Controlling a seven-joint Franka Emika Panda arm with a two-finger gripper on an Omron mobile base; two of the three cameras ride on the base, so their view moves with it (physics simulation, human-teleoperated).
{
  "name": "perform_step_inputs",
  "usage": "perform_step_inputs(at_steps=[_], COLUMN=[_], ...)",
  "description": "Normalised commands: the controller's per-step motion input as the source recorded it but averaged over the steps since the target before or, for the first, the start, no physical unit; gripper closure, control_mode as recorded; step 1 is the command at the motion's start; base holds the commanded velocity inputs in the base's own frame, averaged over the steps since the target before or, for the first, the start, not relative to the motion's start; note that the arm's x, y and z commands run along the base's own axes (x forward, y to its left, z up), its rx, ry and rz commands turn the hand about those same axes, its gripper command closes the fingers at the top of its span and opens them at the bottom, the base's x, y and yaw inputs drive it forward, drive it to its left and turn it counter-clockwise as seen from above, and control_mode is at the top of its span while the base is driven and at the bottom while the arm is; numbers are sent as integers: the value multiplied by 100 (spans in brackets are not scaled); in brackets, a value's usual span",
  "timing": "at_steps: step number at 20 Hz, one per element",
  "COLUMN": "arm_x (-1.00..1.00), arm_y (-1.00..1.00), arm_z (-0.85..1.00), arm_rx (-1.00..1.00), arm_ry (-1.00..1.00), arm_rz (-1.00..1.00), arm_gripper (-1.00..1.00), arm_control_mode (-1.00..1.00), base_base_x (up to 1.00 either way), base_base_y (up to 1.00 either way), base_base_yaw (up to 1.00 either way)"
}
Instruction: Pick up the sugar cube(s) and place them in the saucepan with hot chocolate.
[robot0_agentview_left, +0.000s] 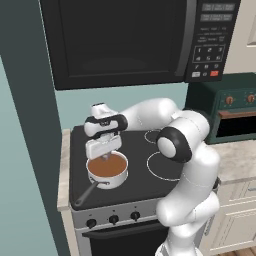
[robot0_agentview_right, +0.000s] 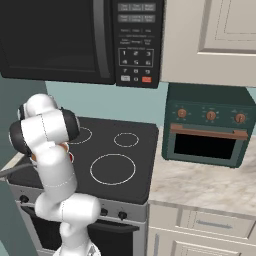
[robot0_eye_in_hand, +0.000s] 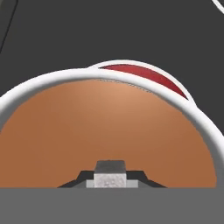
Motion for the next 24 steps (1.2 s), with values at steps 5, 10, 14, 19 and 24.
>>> perform_step_inputs(at_steps=[5,10,14,19,24], arm_x=[0,0,-2,0,0], arm_y=[3,0,0,0,0], arm_z=[-2,-1,0,-6,-11], arm_rx=[0,0,0,0,0], arm_ry=[-17,-16,-8,0,0], arm_rz=[-1,-1,0,0,0], arm_gripper=[100,100,100,100,100], arm_control_mode=[-100,-100,-100,-100,-100], base_base_x=[0,0,0,0,0], base_base_y=[0,0,0,0,0], base_base_yaw=[0,0,0,0,0])
